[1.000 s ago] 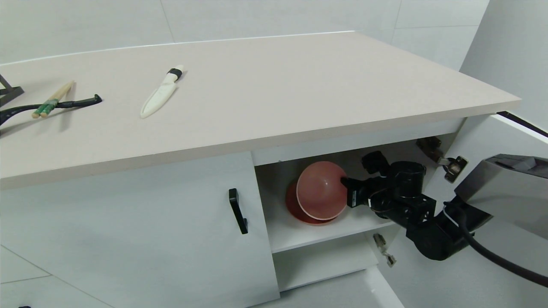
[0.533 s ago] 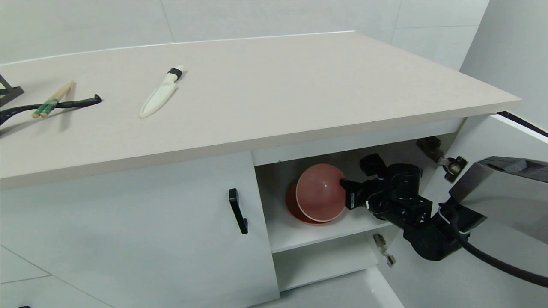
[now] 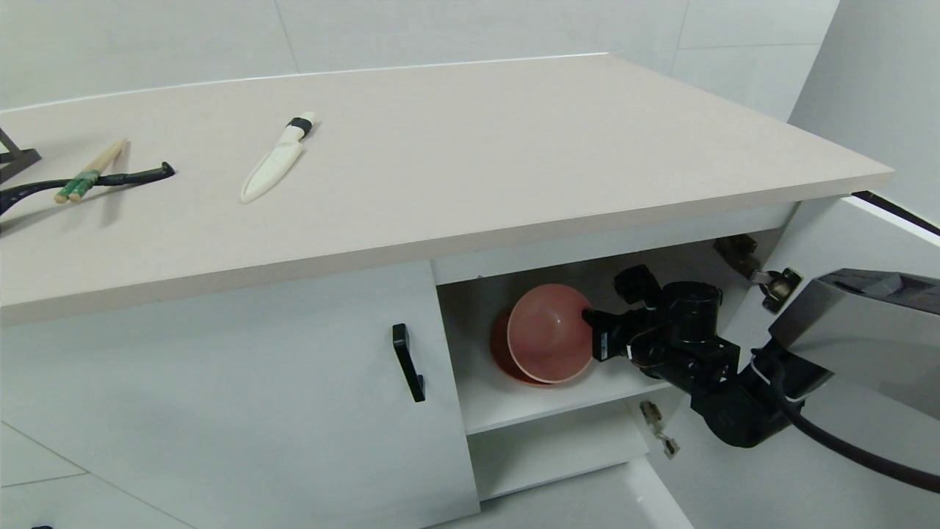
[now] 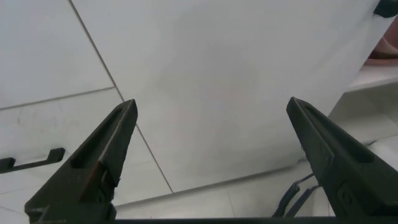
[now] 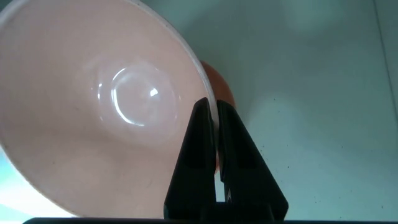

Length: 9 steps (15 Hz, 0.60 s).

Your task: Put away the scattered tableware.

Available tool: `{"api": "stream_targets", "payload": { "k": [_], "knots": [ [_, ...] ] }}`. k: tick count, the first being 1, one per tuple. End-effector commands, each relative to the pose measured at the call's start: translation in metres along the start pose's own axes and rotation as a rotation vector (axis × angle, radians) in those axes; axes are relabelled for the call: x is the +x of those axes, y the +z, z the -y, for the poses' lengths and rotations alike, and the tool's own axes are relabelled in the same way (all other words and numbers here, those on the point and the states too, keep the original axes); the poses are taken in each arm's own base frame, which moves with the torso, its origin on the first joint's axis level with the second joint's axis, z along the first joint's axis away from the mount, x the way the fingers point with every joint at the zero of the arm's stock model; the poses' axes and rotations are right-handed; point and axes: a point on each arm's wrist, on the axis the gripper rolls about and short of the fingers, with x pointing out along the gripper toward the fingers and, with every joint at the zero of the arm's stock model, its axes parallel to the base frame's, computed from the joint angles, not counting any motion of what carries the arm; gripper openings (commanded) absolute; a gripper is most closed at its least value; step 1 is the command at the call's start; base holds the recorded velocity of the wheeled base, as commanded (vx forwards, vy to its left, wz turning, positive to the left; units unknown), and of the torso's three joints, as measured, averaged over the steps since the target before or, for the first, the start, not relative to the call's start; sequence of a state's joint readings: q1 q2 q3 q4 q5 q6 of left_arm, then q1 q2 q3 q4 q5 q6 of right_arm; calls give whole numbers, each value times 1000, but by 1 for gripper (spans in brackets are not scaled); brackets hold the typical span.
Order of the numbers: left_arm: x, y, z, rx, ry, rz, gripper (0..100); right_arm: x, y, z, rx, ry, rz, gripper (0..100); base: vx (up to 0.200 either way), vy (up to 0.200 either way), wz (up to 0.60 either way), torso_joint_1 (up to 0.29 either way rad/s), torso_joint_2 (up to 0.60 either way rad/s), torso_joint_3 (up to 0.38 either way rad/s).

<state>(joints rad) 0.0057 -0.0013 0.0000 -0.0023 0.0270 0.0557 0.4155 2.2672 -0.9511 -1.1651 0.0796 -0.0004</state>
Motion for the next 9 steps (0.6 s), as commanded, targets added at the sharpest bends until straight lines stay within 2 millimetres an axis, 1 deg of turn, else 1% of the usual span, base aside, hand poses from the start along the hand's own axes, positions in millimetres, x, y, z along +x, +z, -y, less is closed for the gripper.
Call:
{"api": "stream_targets", "payload": {
  "k": [1,9],
  "knots": [
    [0,0,0,4,3,1,100,-1,1,-1,-2,3,1,0,0,0,0,0,0,0],
    [0,0,0,-2,1,1,100,-1,-2,-3,-2,6,-7,0,0,0,0,0,0,0]
  ]
}}
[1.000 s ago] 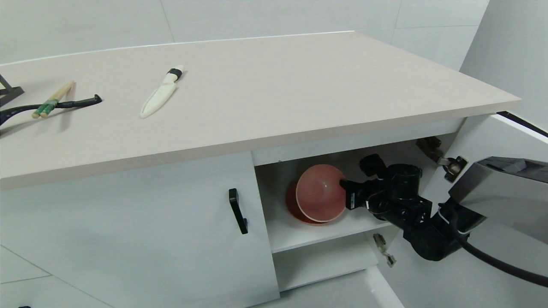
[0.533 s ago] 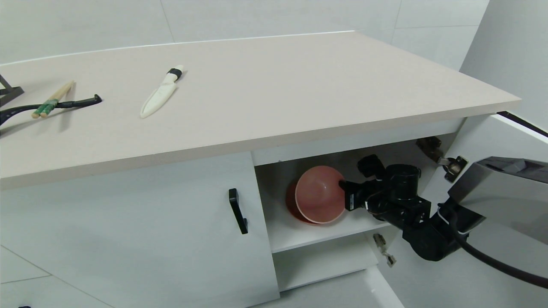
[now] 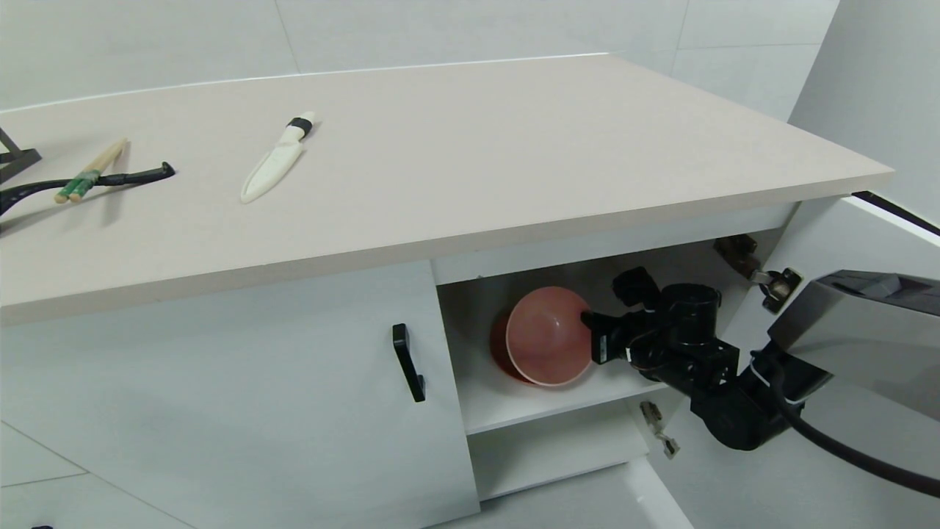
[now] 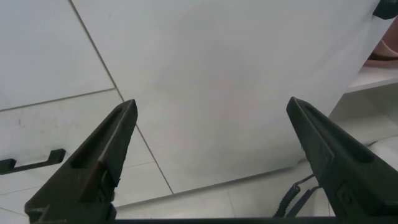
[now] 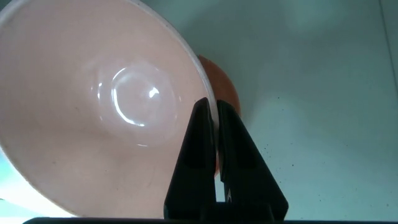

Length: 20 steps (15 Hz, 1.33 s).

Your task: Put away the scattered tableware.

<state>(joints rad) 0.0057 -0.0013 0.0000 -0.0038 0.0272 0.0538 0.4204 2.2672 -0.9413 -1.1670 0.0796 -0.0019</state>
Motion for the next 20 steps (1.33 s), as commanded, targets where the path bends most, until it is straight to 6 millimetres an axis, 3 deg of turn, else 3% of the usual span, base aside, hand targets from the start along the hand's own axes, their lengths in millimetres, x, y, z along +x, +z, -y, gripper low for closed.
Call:
{"api": "stream_targets", "payload": {
  "k": [1,9,11,15,17,19,20],
  "knots": [
    [0,0,0,0,1,-1,100,0,0,-1,-1,2,-1,100,0,0,0,0,0,0],
    [0,0,0,0,1,-1,100,-5,10,-14,-62,34,28,100,0,0,0,0,0,0],
    [0,0,0,1,1,-1,100,-21,22,-31,-97,74,63,100,0,0,0,0,0,0],
    [0,0,0,6,-4,0,100,-80,16,-44,-110,115,80,100,0,0,0,0,0,0],
    [0,0,1,40,-22,3,100,-137,14,-46,-131,133,116,100,0,0,0,0,0,0],
    [0,0,1,40,-28,3,100,-175,23,-46,-141,137,143,100,0,0,0,0,0,0],
    [0,0,1,38,-28,2,100,-184,28,-46,-149,135,163,100,0,0,0,0,0,0]
  ]
}}
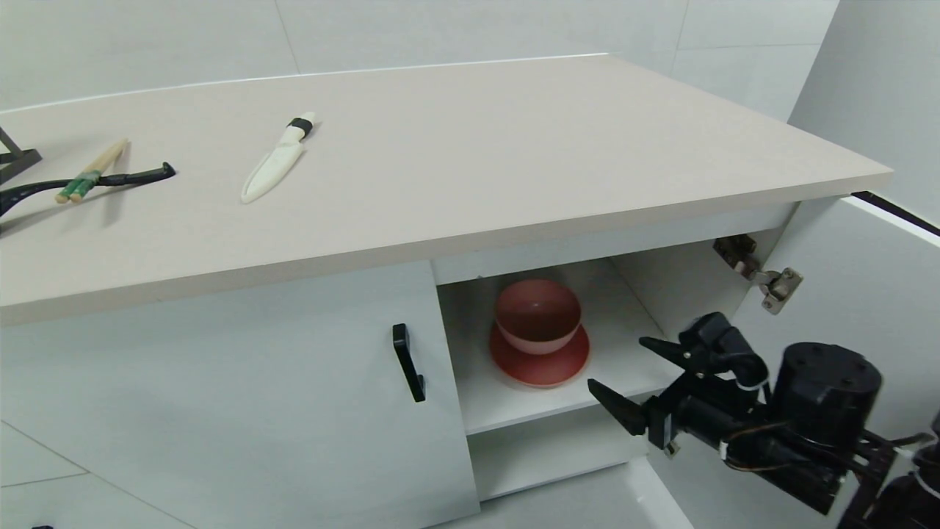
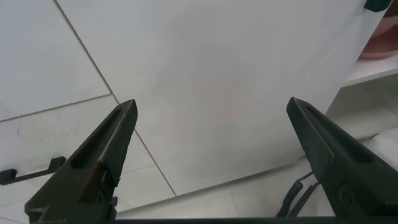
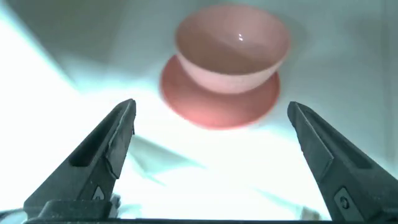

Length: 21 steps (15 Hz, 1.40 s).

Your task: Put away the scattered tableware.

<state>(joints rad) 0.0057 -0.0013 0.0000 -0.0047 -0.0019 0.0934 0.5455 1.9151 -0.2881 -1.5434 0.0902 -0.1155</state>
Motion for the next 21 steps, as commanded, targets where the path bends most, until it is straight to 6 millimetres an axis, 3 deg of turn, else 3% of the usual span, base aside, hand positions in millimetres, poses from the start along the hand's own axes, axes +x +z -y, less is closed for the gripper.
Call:
{"api": "stream_targets", "payload": {
  "k": [1,3,6,11,12,13,14,16,18,21],
  "knots": [
    [0,0,0,-3,2,-2,100,-60,27,-3,-26,-5,100,100,0,0,0,0,0,0],
    [0,0,0,-40,2,-2,100,-92,30,-3,-24,-23,121,100,0,0,0,0,0,0],
    [0,0,0,-49,2,-3,100,-120,38,12,-36,-140,143,100,0,0,0,0,0,0],
    [0,0,0,-47,5,-5,100,-173,43,15,-38,-285,116,100,-40,0,0,0,0,0],
    [0,0,0,-46,5,-5,100,-202,35,8,-27,-336,82,100,-200,0,0,2,2,7],
    [0,0,0,-44,5,-5,100,-209,33,6,-26,-348,76,100,-200,0,0,-2,2,2],
    [0,0,0,-49,5,-5,100,-246,14,-9,8,-449,60,100,-200,0,0,-2,12,7],
    [0,0,0,-50,5,-5,100,-278,-18,-34,5,-507,110,100,-200,0,0,10,0,0],
    [0,0,0,-50,4,-3,100,-283,-36,-42,32,-552,52,100,-200,0,0,-7,-7,2],
    [0,0,0,-73,5,-5,100,-283,-38,-42,37,-553,34,100,-133,0,0,2,2,-2]
  ]
}}
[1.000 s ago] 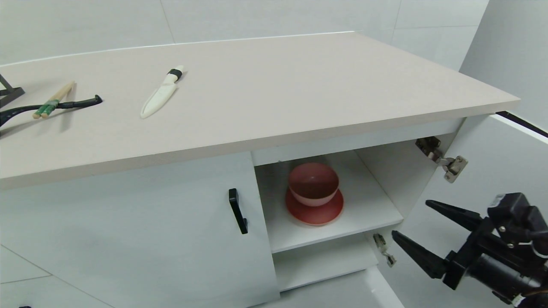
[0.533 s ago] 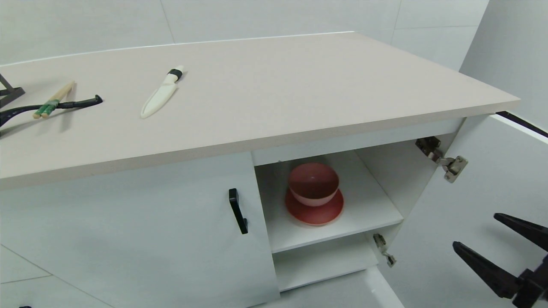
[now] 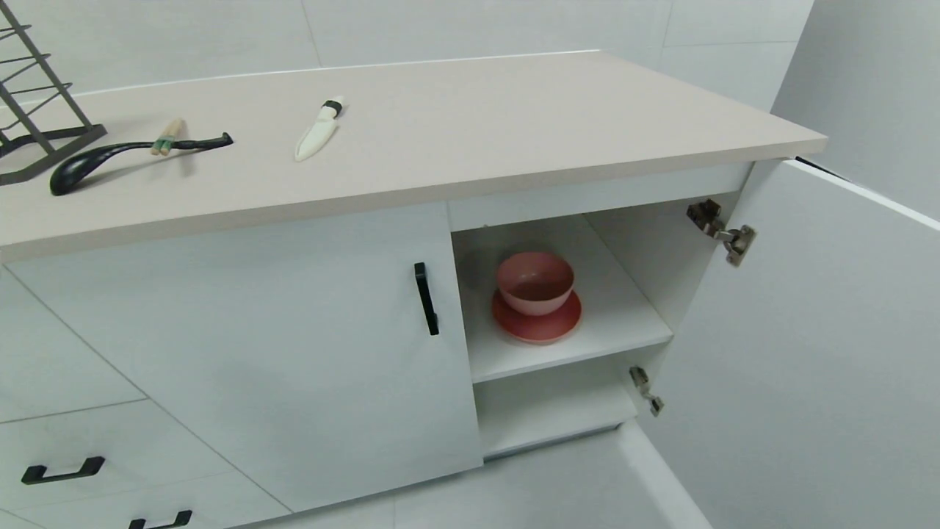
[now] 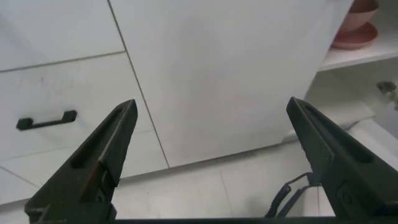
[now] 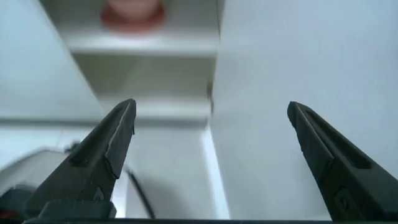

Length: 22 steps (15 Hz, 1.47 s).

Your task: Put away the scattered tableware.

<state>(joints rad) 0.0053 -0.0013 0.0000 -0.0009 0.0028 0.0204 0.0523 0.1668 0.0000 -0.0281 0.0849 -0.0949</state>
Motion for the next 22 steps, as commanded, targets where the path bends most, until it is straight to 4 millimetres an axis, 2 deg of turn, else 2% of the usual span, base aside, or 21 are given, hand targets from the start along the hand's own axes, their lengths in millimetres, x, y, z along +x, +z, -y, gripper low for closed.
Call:
{"api": "stream_targets", "payload": {
  "k": [1,6,11,17,19,22],
  "knots": [
    [0,0,0,-2,1,1,100,-12,-6,-3,-2,-61,141,100,0,0,0,0,0,0],
    [0,0,0,-5,1,-1,100,-12,-7,-1,58,-143,133,100,0,0,0,0,0,0],
    [0,0,0,-5,1,-1,100,-12,-7,-2,49,-113,133,100,0,0,0,0,0,0],
    [0,0,0,-5,3,-2,100,-12,-7,-2,47,-117,133,100,-200,-200,0,5,3,2],
    [0,0,0,-2,3,-2,100,-12,-7,-2,49,-114,133,100,-200,0,0,0,0,5],
    [0,0,0,-4,3,-1,100,-12,-7,-2,50,-114,131,100,-200,-200,0,2,-1,4]
  ]
}}
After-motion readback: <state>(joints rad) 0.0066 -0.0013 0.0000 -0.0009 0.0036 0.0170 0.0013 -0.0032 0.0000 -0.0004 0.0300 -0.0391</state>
